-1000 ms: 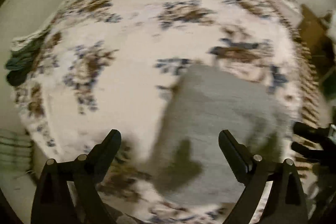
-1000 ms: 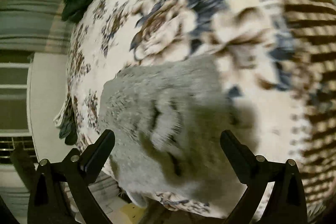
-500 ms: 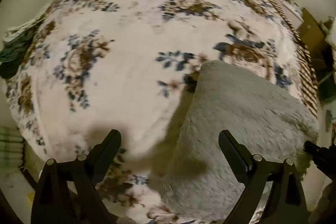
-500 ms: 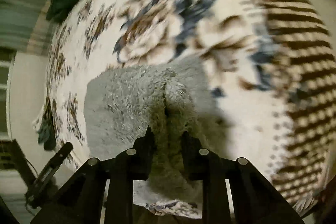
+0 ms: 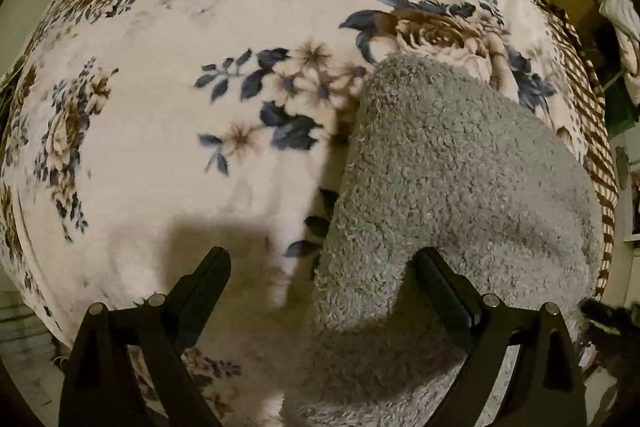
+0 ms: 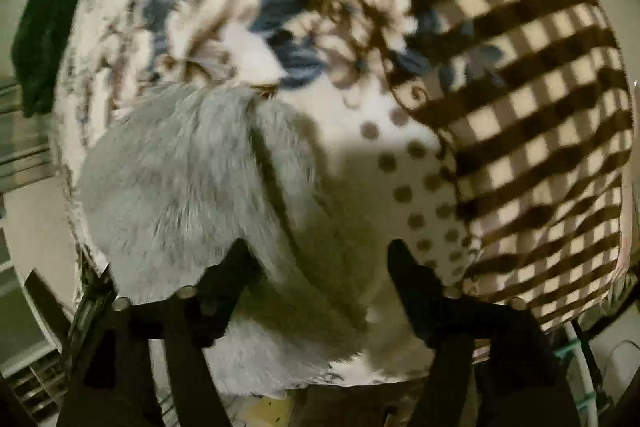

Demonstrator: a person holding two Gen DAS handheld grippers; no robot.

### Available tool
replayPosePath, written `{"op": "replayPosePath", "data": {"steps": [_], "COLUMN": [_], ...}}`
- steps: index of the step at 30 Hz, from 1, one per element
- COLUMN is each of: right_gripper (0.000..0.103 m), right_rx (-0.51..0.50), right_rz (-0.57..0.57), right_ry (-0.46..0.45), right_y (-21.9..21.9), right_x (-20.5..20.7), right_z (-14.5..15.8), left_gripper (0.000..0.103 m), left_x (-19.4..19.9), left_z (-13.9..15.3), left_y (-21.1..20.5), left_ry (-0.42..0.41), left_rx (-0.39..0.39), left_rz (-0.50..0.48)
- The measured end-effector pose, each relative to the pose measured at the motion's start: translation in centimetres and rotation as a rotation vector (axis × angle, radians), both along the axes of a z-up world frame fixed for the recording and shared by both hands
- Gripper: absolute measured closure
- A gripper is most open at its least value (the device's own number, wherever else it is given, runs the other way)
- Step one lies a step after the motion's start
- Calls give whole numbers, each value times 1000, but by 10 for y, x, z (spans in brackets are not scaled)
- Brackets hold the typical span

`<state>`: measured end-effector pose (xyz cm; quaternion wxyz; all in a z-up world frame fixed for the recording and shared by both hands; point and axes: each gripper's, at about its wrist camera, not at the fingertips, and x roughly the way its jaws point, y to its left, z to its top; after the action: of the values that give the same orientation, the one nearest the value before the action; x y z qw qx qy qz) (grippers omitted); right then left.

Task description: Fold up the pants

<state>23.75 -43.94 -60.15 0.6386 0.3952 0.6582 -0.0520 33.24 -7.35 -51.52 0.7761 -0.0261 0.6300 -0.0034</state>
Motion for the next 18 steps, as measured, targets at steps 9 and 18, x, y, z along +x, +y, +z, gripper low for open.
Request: {"op": "replayPosePath", "data": {"steps": [9, 18], "right_gripper": [23, 4], "right_rx": [4, 145], "right_rz": [15, 59], "right_ry": [164, -76], "right_y": [13, 4], "right_x": [-34, -12], "right_z": [-67, -21], "left_gripper": [0, 0], "left_x": [-2, -6], "left_z": [-15, 8], "left_y": [9, 30], "left_ry": [21, 18], "left_rx": [-52, -220], "left_rz": [15, 67]}}
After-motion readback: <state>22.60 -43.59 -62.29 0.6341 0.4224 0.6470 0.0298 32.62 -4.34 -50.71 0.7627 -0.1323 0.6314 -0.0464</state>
